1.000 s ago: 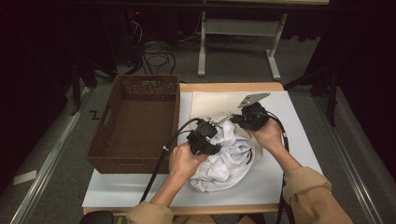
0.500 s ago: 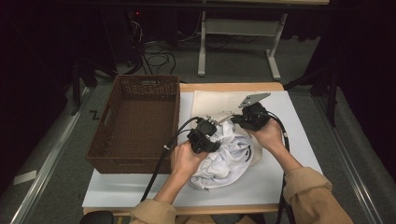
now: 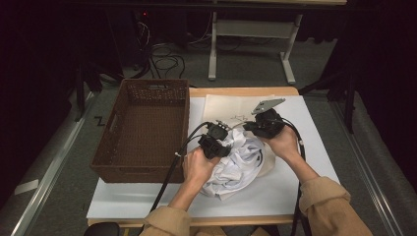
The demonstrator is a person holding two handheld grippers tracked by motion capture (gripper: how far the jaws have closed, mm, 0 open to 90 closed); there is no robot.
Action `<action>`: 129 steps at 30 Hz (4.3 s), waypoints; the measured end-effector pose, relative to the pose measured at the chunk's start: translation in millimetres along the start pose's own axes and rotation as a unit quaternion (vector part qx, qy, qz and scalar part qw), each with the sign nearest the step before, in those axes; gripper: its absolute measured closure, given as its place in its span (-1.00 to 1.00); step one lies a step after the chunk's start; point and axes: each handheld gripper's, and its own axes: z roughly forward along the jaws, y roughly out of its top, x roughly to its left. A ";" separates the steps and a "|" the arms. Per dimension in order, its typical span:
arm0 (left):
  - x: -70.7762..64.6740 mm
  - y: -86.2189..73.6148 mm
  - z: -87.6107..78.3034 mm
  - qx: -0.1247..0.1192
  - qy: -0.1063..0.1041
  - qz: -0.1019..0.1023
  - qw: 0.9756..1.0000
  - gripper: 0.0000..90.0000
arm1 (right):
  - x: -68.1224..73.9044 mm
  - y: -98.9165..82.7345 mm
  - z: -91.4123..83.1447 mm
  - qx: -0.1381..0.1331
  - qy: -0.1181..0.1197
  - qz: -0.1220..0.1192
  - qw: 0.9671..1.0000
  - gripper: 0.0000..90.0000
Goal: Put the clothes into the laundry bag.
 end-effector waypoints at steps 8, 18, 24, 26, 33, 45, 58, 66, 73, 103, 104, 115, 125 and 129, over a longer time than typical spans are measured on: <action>8.4 5.1 14.0 0.001 0.031 -0.025 0.999 0.54 | 0.1 -0.8 -0.8 0.001 0.002 0.000 1.000 0.94; 11.7 12.5 27.1 0.001 0.070 -0.033 0.997 0.45 | 4.6 -1.6 2.6 0.006 0.006 -0.010 1.000 0.94; 12.2 12.9 29.2 -0.003 0.075 -0.034 0.997 0.39 | 6.7 -3.5 5.0 0.007 0.010 -0.009 1.000 0.94; 12.4 13.3 30.0 -0.004 0.075 -0.036 0.997 0.36 | 6.5 -4.0 5.3 0.006 0.010 -0.010 1.000 0.94; 13.9 14.3 30.0 -0.004 0.070 -0.038 0.997 0.26 | 5.4 -4.2 6.3 0.005 0.011 -0.006 1.000 0.94; 13.2 13.5 27.0 -0.012 0.035 -0.029 0.999 -0.21 | 2.7 -6.4 8.5 0.004 0.009 -0.002 1.000 0.94; -1.4 11.0 2.4 -0.037 0.043 0.023 0.998 -0.36 | -0.2 -8.3 9.1 0.003 0.008 0.005 1.000 0.94; -10.1 7.4 0.7 -0.027 0.032 0.051 0.998 0.00 | -0.1 -8.3 9.8 0.005 0.007 0.014 1.000 0.94; -11.8 8.5 19.1 0.000 0.019 0.053 0.998 0.33 | 0.2 -8.4 9.0 0.002 0.008 0.008 1.000 0.94; -2.4 19.5 5.4 -0.022 -0.006 0.009 1.000 -0.03 | 1.7 -12.7 3.4 0.007 0.012 -0.002 1.000 0.94; -2.9 16.9 1.4 -0.020 -0.008 0.010 1.000 -0.08 | 2.1 -12.6 3.5 0.006 0.012 -0.002 1.000 0.94; 3.1 -3.2 25.3 0.043 -0.006 0.006 0.999 -0.18 | 5.5 -9.2 5.6 0.010 0.010 -0.010 1.000 0.94; 1.6 -7.6 46.6 0.059 -0.002 0.023 0.998 0.65 | 6.7 -9.5 6.4 0.010 0.012 -0.011 1.000 0.94; 3.0 -5.6 36.3 0.021 -0.018 0.008 1.000 0.77 | 8.8 -9.0 5.2 0.010 0.014 -0.012 1.000 0.94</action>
